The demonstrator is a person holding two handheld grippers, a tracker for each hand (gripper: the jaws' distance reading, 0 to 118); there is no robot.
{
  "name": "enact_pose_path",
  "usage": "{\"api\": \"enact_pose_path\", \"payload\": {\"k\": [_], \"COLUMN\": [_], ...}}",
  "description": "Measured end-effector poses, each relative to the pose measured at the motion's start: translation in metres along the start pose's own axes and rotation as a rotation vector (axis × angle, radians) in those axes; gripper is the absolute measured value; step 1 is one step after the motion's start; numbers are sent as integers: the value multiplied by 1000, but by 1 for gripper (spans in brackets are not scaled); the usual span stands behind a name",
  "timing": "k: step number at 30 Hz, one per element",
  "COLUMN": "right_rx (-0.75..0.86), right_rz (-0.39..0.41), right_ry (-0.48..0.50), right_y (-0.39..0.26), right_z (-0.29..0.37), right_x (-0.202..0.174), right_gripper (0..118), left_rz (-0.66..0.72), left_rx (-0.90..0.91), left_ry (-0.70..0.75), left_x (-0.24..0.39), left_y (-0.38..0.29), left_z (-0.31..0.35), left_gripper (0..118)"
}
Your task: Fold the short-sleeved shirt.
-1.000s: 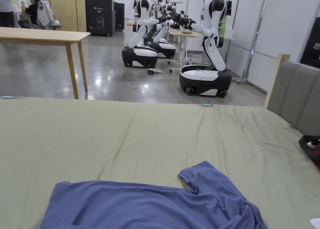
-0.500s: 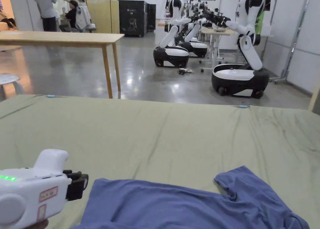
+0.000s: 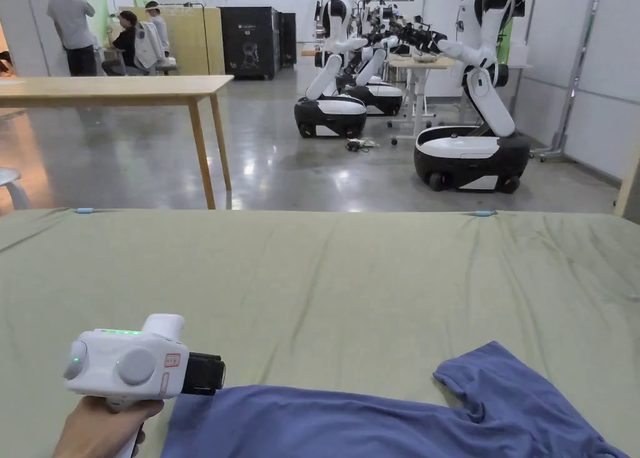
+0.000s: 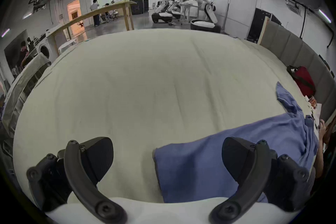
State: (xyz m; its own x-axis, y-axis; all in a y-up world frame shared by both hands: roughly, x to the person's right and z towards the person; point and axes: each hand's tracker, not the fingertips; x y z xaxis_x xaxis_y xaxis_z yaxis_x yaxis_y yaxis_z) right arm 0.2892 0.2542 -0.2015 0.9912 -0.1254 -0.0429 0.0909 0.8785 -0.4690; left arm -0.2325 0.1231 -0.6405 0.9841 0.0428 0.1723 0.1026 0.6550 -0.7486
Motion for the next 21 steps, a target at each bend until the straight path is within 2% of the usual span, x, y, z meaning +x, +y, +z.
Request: {"api": "enact_pose_path", "payload": {"k": [6,9,10,11,13,14,15,21], "right_rx": [-8,-18,-22,-26,-35,-40,-41,-44], "right_rz": [9,10,9,7,3,1,2,4], "right_ry": [1,0,-3,-3,-6,-6,-7,11], "right_y": [0,-1,-2,-3,-4,-4,-5,-5], "right_z": [-1,-3,-3,-4,-5,-6,-7,-9], "right_x": [-2,-2,-2,-2,-2,-3,-3,-7], "right_gripper": [0,0,0,0,0,0,0,0], "left_rz": [-51,-84,-75,-86,-108,-128,-145,-172], "left_rx": [-111,-125,-90,-70,-43,-26,-15,8], "left_ry": [52,46,50,51,10,-3,-9,-40], "left_x": [9,15,19,21,24,28,30,40], "left_y": [-7,-17,-19,-21,-24,-27,-29,-34], "left_z": [-30,-34,-29,-23,-16,-11,-8,0], "left_gripper": [114,92,90,83,52,32,6,3]}}
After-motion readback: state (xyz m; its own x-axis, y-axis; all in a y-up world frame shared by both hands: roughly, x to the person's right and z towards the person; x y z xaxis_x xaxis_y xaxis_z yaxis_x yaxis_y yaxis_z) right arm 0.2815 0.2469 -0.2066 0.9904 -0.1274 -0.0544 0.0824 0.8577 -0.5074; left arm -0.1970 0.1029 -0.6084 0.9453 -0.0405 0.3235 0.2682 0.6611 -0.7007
